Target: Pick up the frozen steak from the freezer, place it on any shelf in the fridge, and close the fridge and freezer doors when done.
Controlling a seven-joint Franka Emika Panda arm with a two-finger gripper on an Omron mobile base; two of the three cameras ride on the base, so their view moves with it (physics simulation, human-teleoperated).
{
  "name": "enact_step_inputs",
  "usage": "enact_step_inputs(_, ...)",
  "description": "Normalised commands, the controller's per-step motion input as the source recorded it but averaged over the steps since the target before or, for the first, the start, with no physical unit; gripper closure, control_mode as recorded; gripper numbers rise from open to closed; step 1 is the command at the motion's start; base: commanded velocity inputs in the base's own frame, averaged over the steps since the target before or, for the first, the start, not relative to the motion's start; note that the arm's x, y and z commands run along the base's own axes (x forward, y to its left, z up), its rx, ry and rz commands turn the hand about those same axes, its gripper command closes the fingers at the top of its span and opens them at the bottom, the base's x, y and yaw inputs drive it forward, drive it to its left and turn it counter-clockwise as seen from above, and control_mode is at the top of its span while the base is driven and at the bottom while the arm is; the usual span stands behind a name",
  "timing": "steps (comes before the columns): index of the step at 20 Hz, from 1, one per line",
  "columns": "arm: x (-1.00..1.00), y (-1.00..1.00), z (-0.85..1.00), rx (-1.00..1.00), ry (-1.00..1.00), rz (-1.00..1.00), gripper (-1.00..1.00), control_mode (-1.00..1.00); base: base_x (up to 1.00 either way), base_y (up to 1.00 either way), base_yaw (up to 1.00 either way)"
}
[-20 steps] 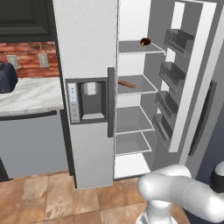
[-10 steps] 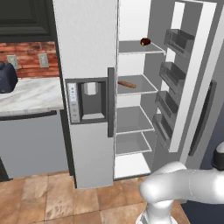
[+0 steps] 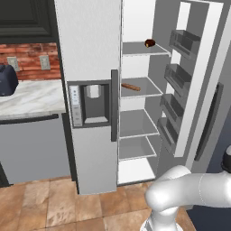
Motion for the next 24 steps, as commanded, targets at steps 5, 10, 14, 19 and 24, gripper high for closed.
enact_step_inputs(5,-0.03,0.21,-0.03,0.12,-0.01,-0.06,-1.00,-1.00,0.00,0.00,0.00)
enact_step_inputs(10,-0.07,0.46,-0.04,0.05,0.00,-0.06,-1.00,-1.00,0.00,0.00,0.00)
enact_step_inputs(14,0.00,0.44,0.00,0.04,0.00,-0.07,-1.00,-1.00,0.00,0.00,0.00)
enact_step_inputs(19,0.10,0.22,0.00,0.06,0.00,-0.11,-1.00,-1.00,0.00,0.00,0.00)
enact_step_inputs(24,0.01,0.09,0.00,0.07,0.00,-0.08,-1.00,-1.00,0.00,0.00,0.00)
